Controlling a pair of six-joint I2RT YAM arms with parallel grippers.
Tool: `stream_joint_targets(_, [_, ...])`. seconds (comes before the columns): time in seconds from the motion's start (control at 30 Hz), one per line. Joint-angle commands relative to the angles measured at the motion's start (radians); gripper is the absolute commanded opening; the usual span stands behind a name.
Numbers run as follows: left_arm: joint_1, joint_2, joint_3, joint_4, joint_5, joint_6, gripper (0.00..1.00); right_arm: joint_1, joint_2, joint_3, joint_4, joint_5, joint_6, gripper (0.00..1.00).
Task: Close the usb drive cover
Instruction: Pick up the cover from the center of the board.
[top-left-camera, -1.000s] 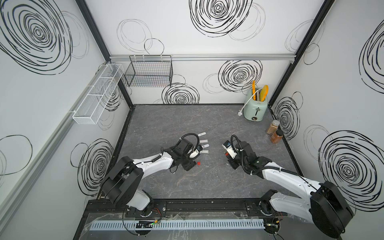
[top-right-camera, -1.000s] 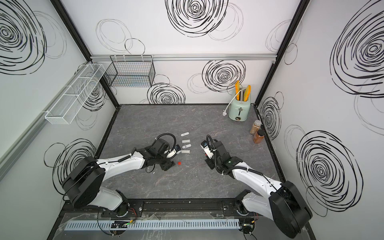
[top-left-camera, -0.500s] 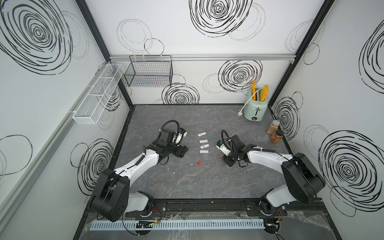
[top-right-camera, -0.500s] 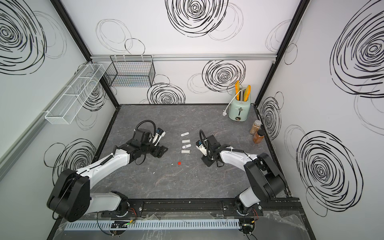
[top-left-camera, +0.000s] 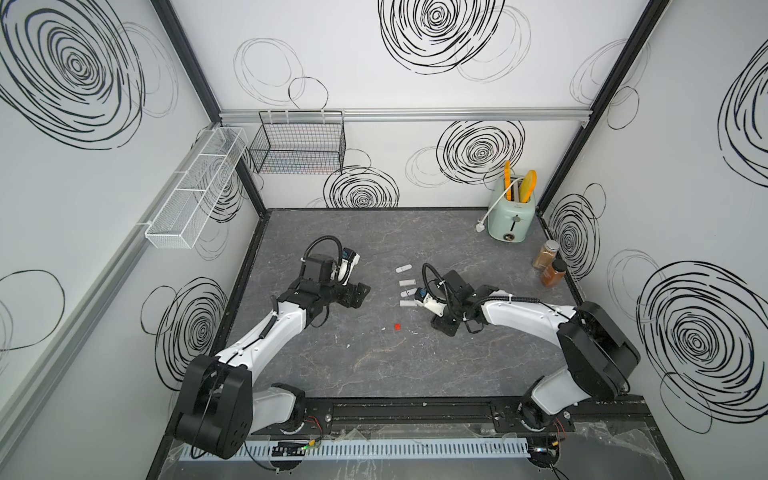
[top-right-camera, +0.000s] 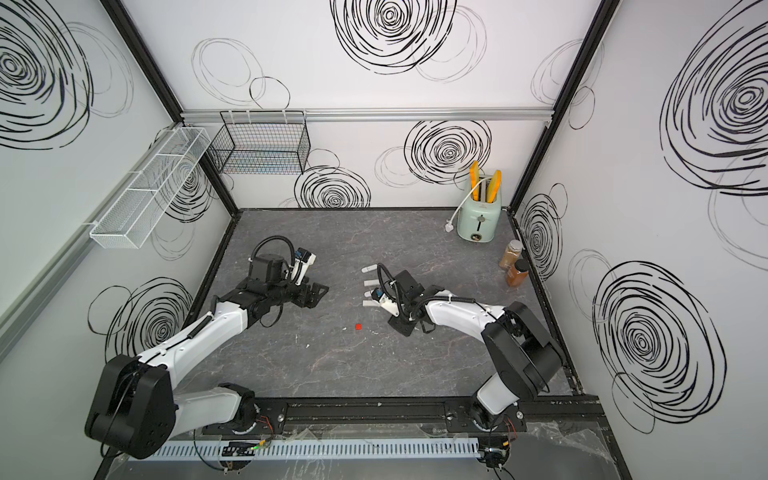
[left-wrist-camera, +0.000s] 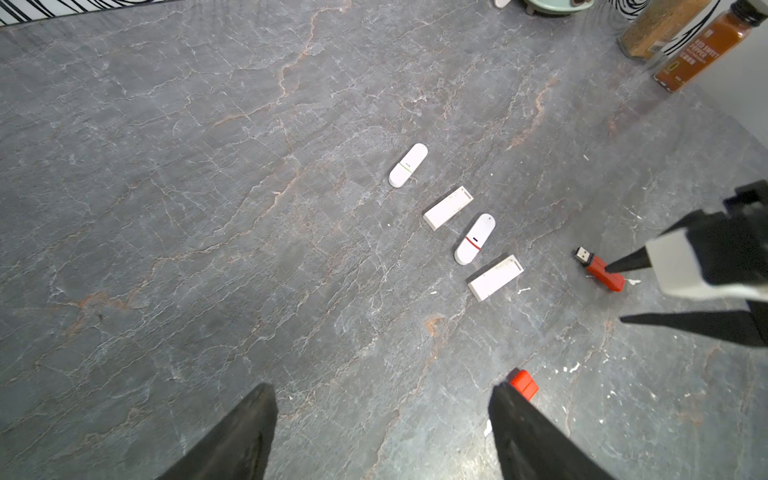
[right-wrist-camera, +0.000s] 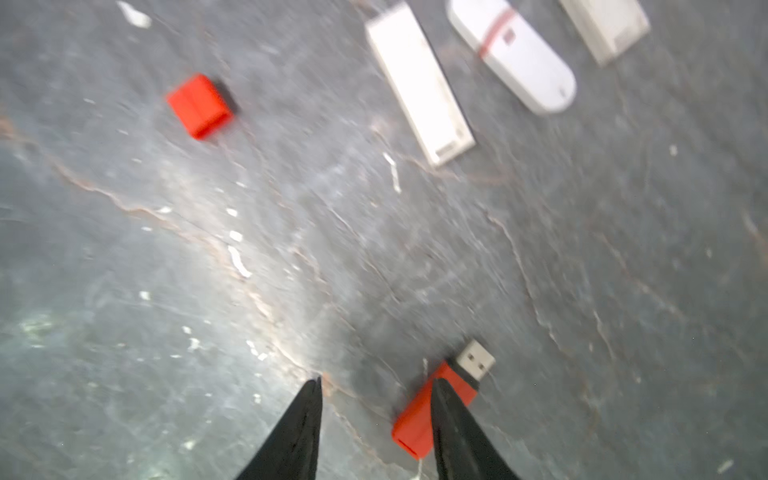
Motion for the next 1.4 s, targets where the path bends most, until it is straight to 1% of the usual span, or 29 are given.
stream_joint_targets(0.0, [0.015, -0.023, -0.010, 0.042, 0.025, -0.019, 0.86, 0.071, 0.024, 0.042, -0.019, -0.049, -0.136, 0.47])
stream_joint_targets(0.17, [0.026, -0.034, -0.014, 0.044, 0.034, -0.030, 0.88, 0.110, 0.123, 0.126, -0.015, -0.042, -0.168, 0.47])
stream_joint_targets(0.3, [0.032, -0.042, -0.023, 0.058, 0.033, -0.035, 0.90, 0.125, 0.178, 0.168, 0.029, -0.051, -0.205, 0.47])
stream_joint_targets(0.37, [0.035, -0.041, -0.021, 0.057, 0.036, -0.039, 0.91, 0.123, 0.199, 0.180, 0.025, -0.120, -0.231, 0.47])
stream_joint_targets(0.4, [0.037, -0.042, -0.020, 0.056, 0.035, -0.042, 0.92, 0.127, 0.216, 0.190, 0.021, -0.130, -0.241, 0.47])
stream_joint_targets(0.53, [0.037, -0.048, -0.026, 0.067, 0.034, -0.045, 0.93, 0.128, 0.284, 0.239, -0.008, -0.103, -0.268, 0.44])
stream_joint_targets(0.8, [0.043, -0.057, -0.026, 0.068, 0.030, -0.048, 0.96, 0.141, 0.364, 0.313, -0.040, -0.098, -0.294, 0.42])
stream_joint_targets(0.97, [0.049, -0.062, -0.029, 0.070, 0.027, -0.051, 0.97, 0.145, 0.388, 0.330, -0.064, -0.099, -0.307, 0.38])
stream_joint_targets(1.13, [0.053, -0.060, -0.030, 0.072, 0.027, -0.051, 0.97, 0.159, 0.372, 0.298, -0.070, -0.103, -0.325, 0.34])
stream_joint_targets(1.37, [0.059, -0.057, -0.030, 0.072, 0.026, -0.053, 0.97, 0.158, 0.359, 0.293, -0.075, -0.081, -0.319, 0.28])
